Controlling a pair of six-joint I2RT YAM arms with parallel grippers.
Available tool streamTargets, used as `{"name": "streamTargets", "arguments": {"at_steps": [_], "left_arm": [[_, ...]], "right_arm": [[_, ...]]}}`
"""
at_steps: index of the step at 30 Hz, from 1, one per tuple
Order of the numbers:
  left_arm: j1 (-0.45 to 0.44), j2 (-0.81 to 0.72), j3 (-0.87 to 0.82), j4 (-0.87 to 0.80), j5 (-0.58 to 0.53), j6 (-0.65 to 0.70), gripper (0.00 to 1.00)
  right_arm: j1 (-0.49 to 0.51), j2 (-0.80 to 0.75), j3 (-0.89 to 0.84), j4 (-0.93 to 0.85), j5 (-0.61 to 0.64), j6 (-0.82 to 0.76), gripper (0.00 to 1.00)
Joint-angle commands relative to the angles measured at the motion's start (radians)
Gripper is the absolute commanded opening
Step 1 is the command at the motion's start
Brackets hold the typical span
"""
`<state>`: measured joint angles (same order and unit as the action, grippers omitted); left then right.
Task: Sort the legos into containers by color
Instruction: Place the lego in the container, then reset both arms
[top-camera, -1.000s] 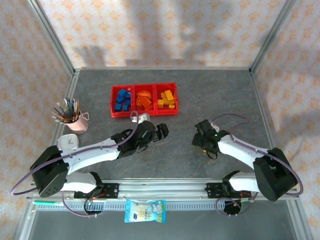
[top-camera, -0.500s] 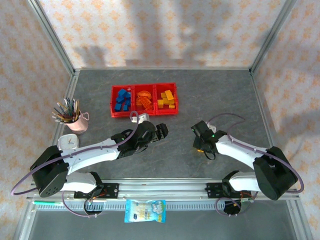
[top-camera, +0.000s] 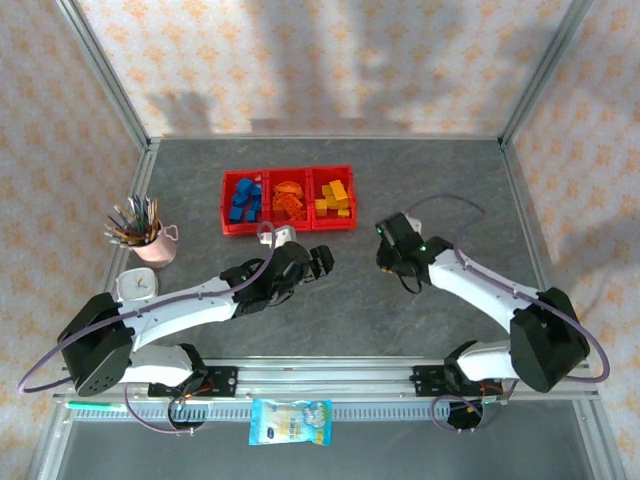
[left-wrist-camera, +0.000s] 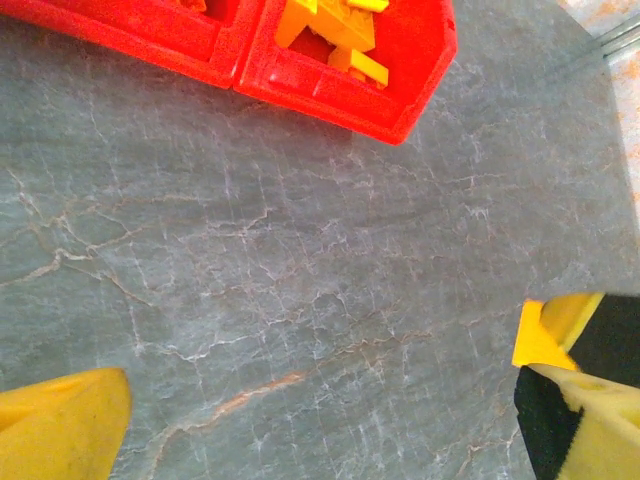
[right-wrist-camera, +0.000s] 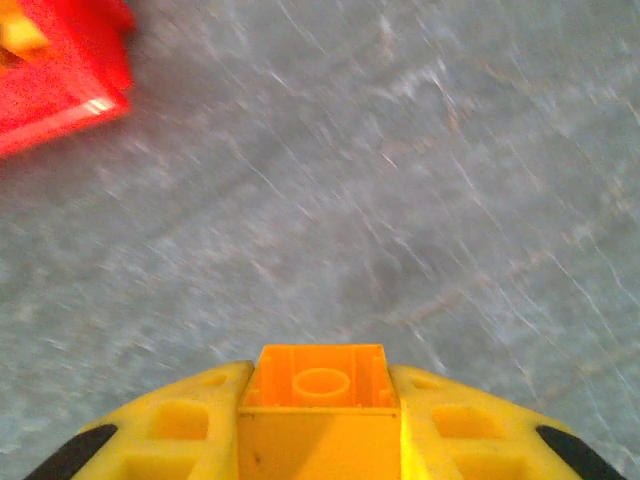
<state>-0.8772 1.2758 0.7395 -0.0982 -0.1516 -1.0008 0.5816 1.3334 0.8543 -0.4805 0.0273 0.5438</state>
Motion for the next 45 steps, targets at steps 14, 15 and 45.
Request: {"name": "streamTargets", "arguments": {"at_steps": [14, 15, 45], "left_arm": [[0.239, -0.109, 0.069, -0.102, -0.022, 0.186, 0.99], [0.247, -0.105, 0.077, -0.105, -0.025, 0.201, 0.99], [0.544, -0.257, -0.026, -0.009, -0.263, 0.467, 0.99]], "right_arm": [[0.015, 0.474, 0.623, 0.091, 0.083, -0.197, 0.27], [0.016, 0.508, 0.668, 0.082, 0.085, -0.203, 0.27], [-0.181, 0.213, 0.413, 0.249, 0.168, -0.266, 1.00]]}}
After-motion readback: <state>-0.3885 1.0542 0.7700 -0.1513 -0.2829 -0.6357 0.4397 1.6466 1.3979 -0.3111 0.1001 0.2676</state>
